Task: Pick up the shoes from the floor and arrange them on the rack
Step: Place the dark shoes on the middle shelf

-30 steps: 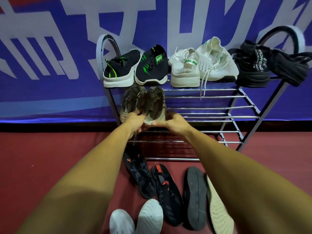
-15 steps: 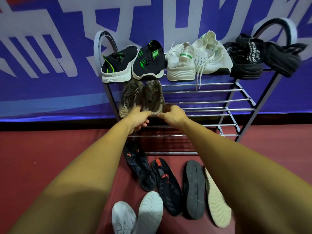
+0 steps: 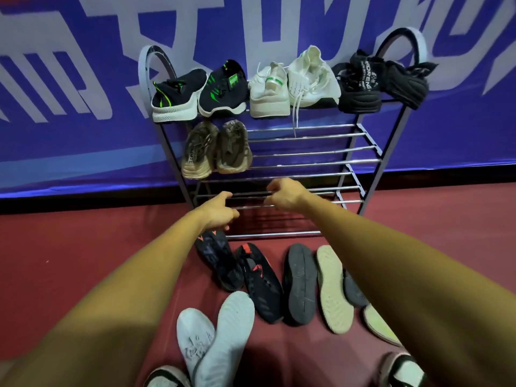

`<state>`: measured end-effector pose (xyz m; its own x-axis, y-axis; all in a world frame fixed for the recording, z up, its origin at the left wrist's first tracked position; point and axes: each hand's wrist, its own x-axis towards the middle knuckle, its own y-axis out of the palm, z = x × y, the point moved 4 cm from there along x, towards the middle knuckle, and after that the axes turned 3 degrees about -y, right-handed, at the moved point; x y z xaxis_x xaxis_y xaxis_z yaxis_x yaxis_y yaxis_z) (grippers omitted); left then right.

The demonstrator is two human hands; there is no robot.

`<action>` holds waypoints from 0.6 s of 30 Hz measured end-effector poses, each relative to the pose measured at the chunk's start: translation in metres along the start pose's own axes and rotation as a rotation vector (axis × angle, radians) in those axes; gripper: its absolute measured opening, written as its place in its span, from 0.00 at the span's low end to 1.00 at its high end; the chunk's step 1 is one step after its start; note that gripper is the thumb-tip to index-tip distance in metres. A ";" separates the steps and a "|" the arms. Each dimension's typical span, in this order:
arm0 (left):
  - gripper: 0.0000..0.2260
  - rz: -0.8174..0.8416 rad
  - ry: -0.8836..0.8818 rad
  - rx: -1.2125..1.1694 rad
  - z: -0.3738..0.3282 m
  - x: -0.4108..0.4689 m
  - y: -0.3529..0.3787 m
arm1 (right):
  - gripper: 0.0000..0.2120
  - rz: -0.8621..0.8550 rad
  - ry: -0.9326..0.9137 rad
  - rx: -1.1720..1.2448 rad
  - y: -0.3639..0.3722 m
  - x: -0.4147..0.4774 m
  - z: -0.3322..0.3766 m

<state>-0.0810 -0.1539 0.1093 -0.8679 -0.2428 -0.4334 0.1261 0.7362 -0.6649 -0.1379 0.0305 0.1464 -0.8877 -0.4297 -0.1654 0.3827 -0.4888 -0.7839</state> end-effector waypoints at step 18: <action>0.15 0.253 -0.043 0.289 0.041 0.023 0.127 | 0.17 0.337 0.149 -0.202 0.120 -0.023 -0.120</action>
<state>-0.0653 -0.0917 -0.0099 -0.7721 -0.1072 -0.6264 0.4688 0.5695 -0.6752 -0.1017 0.0726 -0.0157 -0.7544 -0.4184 -0.5058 0.6132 -0.1742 -0.7704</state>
